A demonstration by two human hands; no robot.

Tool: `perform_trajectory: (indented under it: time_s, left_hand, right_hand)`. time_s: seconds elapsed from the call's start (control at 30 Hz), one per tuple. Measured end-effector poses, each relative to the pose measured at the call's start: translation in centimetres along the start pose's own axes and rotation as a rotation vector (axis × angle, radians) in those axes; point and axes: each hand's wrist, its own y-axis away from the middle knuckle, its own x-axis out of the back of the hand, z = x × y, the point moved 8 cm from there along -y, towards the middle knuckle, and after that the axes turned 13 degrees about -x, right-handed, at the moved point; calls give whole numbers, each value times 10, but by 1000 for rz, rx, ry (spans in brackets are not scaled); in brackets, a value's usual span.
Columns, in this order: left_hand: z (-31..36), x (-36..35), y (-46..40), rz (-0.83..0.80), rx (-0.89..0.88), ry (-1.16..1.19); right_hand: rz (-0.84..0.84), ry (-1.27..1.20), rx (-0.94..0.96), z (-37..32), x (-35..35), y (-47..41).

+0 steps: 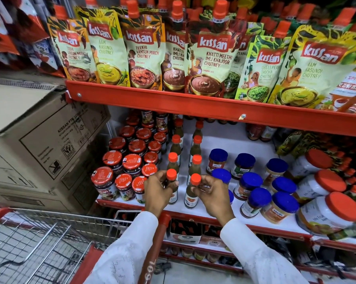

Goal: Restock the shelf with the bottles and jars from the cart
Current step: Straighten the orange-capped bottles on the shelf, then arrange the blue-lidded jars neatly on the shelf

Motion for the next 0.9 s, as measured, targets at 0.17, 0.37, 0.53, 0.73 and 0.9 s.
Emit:
perform_trajectory:
  time_s: [0.17,0.37,0.53,0.73,0.9]
  left_hand:
    - [0,0,2,-1,-2,28]
    - [-5,0,2,3,11,43]
    - [-2,2,7,32,16,88]
    - [72,17,43,269,-378,-180]
    - [121,-47,63,126,-461,-57]
  right_hand:
    - [0,6,0,-1,5,2]
    - [-29,67,-3,-5,1,-1]
    - [-59,72,-16,-4,7,-2]
    - [-16,-12,-69,27,71,19]
    - [168,-248,-161,78,162,27]
